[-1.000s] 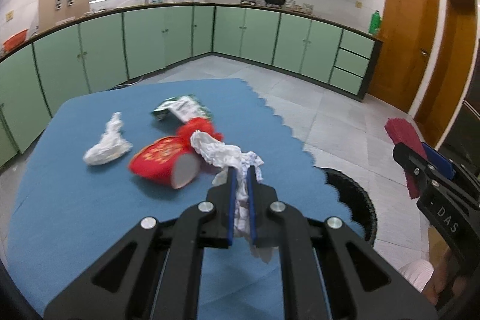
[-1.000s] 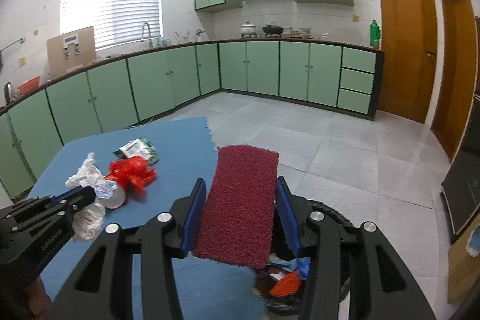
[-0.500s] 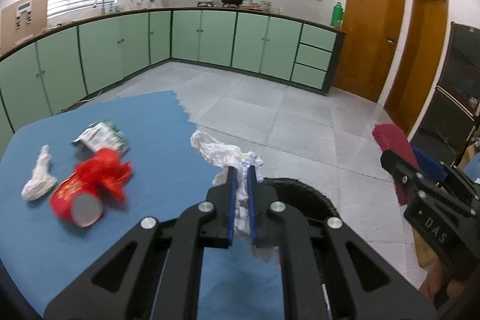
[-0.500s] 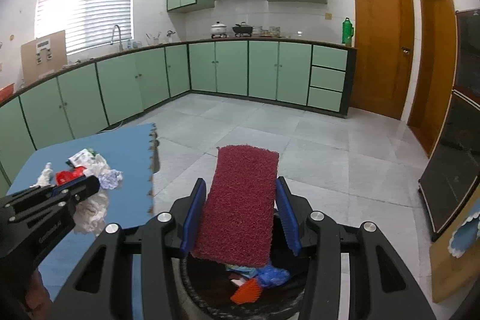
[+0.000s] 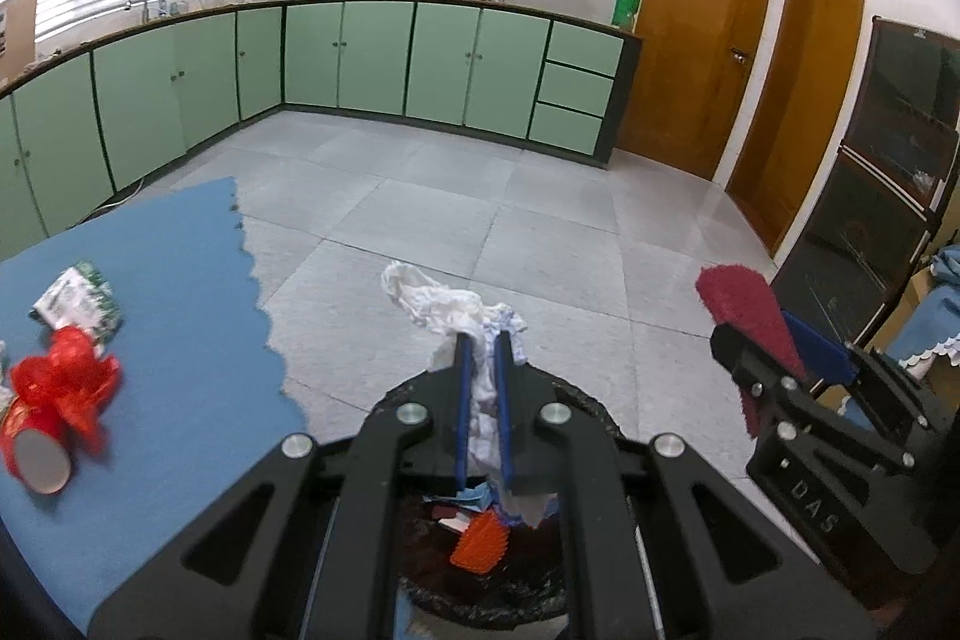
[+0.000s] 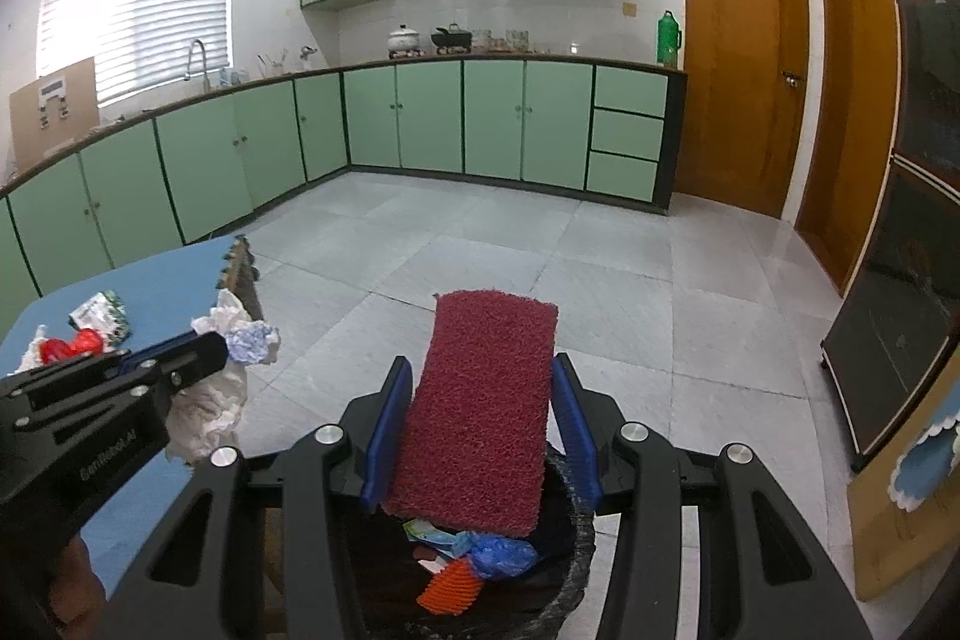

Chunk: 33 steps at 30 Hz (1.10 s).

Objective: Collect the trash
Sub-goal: 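Carry red pad and white tissue over the bin and open both grippers, then move both tools back over the mat toward the red items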

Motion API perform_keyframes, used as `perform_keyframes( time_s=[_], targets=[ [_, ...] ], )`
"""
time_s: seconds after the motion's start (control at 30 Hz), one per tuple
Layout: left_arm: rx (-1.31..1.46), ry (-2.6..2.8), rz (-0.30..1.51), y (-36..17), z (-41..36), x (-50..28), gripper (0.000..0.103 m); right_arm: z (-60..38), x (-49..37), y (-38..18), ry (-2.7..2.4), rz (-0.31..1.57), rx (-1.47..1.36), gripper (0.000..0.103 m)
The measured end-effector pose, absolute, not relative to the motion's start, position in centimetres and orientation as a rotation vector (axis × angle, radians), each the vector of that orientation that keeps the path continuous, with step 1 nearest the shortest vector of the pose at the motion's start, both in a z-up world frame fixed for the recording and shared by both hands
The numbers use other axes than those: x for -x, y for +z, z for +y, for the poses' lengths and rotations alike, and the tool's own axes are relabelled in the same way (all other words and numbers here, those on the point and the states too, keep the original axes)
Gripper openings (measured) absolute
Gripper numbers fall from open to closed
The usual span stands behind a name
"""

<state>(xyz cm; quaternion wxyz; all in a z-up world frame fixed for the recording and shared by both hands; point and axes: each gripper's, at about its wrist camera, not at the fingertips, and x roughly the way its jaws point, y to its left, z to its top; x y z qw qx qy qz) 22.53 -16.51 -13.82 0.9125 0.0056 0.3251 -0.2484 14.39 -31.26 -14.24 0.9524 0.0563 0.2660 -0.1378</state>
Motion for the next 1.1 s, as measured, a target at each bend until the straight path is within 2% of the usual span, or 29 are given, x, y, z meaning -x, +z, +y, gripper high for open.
perform_keyframes(
  time_s=[0.43, 0.53, 0.57, 0.6, 0.7, 0.87, 0.93, 1.1],
  targets=[
    [-0.018, -0.536, 0.747, -17.2, -18.8, -26.8, 0.008, -34.2, -18.0, -18.2, -0.299, 0.622, -0.149, 0.047],
    [-0.015, -0.535, 0.758, -17.6, -18.9, -27.4, 0.019, -34.8, -18.8, -19.2, -0.287, 0.644, -0.154, 0.048],
    [-0.012, -0.536, 0.758, -17.6, -18.9, -27.4, 0.029, -34.9, -18.9, -19.6, -0.284, 0.651, -0.155, 0.048],
    [-0.008, -0.536, 0.755, -17.6, -18.9, -27.4, 0.04, -34.9, -19.0, -19.9, -0.283, 0.66, -0.153, 0.051],
    [0.019, -0.553, 0.754, -17.4, -18.6, -27.6, 0.052, -35.0, -19.4, -20.7, -0.278, 0.679, -0.154, 0.064],
    [0.063, -0.553, 0.726, -16.1, -17.3, -27.8, 0.065, -35.1, -19.0, -21.0, -0.301, 0.673, -0.162, 0.082],
    [0.076, -0.545, 0.711, -15.4, -16.6, -27.6, 0.069, -35.1, -18.8, -20.7, -0.327, 0.663, -0.166, 0.096],
    [0.095, -0.49, 0.648, -13.0, -14.1, -26.9, 0.076, -34.4, -18.0, -19.2, -0.351, 0.631, -0.146, 0.097]
  ],
)
